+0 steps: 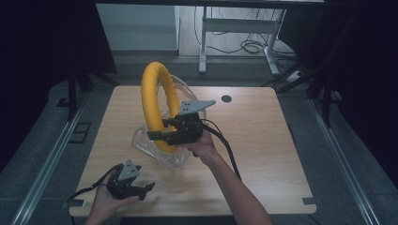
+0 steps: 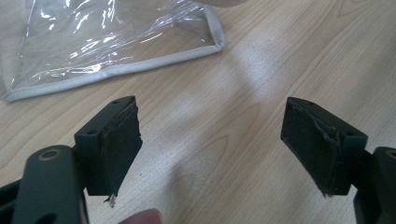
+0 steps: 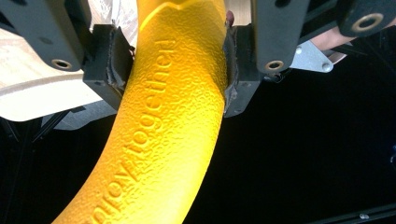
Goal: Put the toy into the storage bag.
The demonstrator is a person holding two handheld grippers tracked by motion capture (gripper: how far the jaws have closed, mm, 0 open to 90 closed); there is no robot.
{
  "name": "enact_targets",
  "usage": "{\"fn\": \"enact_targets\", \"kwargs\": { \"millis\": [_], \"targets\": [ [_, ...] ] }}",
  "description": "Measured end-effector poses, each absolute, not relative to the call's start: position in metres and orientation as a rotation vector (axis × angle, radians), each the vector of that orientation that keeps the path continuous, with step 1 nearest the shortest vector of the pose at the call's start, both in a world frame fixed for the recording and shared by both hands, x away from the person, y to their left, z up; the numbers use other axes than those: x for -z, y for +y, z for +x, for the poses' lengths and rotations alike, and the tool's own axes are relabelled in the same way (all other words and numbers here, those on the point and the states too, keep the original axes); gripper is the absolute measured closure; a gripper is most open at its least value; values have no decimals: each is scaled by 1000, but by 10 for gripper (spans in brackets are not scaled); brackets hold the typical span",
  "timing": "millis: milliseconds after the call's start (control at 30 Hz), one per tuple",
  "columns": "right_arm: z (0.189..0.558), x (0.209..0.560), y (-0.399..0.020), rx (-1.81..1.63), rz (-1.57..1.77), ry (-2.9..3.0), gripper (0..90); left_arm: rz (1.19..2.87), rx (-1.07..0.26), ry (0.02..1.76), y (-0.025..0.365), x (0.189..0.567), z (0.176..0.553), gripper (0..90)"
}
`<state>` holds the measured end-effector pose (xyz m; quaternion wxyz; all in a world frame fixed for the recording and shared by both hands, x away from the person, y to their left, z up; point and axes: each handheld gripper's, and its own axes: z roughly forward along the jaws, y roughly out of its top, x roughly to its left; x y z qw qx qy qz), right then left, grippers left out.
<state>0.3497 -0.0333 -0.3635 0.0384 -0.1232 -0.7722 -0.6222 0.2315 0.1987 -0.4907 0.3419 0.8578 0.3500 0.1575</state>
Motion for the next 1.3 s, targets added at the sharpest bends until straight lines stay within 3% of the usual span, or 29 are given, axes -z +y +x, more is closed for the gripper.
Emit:
{"fn": "enact_targets", "kwargs": {
  "millis": [800, 1300],
  "targets": [
    [368, 400, -36, 1862, -471, -2352, 485, 2232, -412, 910, 199, 490, 231, 199],
    [363, 404, -38, 1856, -512, -2498, 401, 2239, -407, 906, 196, 491, 231, 199]
  ]
}}
